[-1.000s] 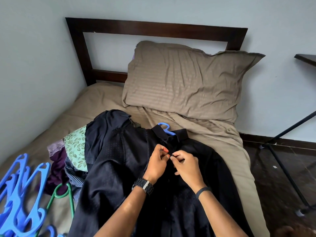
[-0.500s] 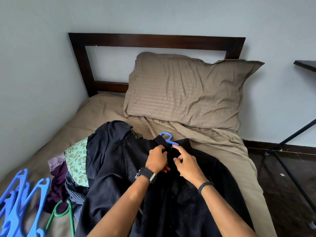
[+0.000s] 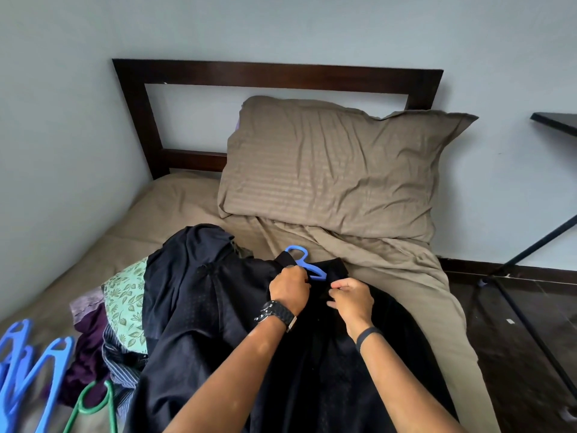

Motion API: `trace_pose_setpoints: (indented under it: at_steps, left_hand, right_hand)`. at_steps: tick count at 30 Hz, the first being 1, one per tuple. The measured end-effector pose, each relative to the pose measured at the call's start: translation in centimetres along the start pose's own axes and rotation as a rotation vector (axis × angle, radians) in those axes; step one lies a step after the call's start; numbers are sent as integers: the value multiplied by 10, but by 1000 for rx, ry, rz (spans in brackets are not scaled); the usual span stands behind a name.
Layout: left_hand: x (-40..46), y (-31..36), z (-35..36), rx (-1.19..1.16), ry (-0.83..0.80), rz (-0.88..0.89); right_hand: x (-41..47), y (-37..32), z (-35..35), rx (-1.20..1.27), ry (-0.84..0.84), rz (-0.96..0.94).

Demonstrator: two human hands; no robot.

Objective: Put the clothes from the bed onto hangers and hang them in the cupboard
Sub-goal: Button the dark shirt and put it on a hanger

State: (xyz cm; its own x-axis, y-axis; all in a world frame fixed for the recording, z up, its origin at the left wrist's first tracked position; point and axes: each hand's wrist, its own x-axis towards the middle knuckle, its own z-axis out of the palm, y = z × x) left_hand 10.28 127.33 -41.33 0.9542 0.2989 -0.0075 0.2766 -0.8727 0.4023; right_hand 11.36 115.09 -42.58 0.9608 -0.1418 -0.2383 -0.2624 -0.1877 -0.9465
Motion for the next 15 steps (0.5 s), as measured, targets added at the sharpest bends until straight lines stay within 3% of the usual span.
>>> trace_pose_setpoints:
  at_steps: [3, 9, 15]
  left_hand:
    - [1, -1, 3, -49, -21, -36]
    - [4, -1, 14, -7, -64, -78]
    - [13, -2, 12, -57, -252, -84]
  right_hand:
    - [4, 2, -1, 164, -14, 74]
    - [5, 4, 0, 234, -83, 91]
    - [6, 9, -2, 221, -143, 101]
